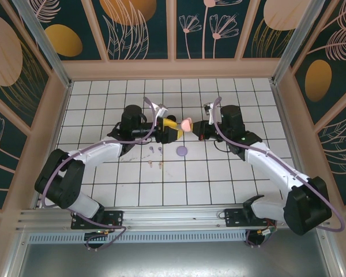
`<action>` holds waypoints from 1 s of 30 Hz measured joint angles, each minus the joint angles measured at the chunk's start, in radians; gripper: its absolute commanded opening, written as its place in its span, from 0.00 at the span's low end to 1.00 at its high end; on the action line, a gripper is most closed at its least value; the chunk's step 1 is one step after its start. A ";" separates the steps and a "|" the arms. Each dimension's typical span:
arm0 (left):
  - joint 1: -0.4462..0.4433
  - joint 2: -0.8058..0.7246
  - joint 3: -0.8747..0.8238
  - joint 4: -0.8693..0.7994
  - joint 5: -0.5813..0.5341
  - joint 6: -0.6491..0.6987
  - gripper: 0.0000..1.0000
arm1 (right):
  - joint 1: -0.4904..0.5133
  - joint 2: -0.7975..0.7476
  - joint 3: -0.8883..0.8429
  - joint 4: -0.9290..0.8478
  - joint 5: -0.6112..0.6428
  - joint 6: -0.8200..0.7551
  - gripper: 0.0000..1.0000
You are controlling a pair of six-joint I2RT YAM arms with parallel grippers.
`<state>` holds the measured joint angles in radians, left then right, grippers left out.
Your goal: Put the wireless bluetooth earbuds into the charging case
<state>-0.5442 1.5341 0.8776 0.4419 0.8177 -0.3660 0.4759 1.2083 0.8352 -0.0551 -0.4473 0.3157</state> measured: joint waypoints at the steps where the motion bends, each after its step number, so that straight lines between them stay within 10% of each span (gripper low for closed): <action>1: 0.000 -0.006 0.023 -0.054 -0.011 0.031 0.87 | -0.002 -0.005 0.005 -0.025 0.019 -0.018 0.00; 11: 0.000 0.001 0.223 -0.467 -0.011 0.267 0.94 | -0.003 -0.010 0.037 -0.171 0.115 -0.215 0.00; 30: 0.000 0.163 0.472 -0.939 0.051 0.520 0.72 | 0.045 0.032 0.090 -0.243 0.083 -0.383 0.00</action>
<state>-0.5442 1.6974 1.3491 -0.4969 0.8688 0.1539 0.5209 1.2404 0.9253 -0.2977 -0.3641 -0.0669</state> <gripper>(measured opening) 0.717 0.053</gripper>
